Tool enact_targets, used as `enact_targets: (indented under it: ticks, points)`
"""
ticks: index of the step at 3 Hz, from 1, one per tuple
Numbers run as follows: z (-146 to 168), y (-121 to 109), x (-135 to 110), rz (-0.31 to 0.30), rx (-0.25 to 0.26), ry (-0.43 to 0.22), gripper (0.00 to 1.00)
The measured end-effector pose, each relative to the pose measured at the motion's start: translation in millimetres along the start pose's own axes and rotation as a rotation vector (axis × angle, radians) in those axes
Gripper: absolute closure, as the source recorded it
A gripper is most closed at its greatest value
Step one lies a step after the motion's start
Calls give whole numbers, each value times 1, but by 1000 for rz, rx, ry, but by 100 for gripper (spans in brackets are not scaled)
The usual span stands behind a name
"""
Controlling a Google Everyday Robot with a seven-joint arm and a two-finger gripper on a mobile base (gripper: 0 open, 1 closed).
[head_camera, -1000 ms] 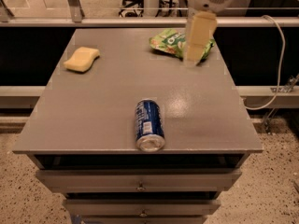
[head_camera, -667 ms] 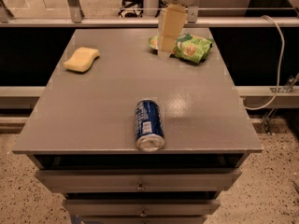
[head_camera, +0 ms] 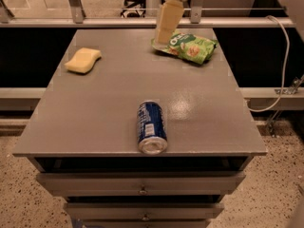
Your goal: Pick sponge
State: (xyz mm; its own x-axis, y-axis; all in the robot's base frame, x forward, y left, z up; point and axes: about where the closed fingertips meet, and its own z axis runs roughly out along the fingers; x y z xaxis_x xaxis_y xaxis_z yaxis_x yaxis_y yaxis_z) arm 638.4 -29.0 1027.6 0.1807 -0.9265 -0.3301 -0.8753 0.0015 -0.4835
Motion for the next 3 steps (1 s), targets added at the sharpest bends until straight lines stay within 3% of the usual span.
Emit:
enact_targets:
  ticks: [1, 2, 3]
  points:
    - [41, -62, -15, 75, 83, -160, 0]
    - [82, -104, -40, 177, 100, -313, 0]
    - [104, -105, -54, 244, 55, -343, 0]
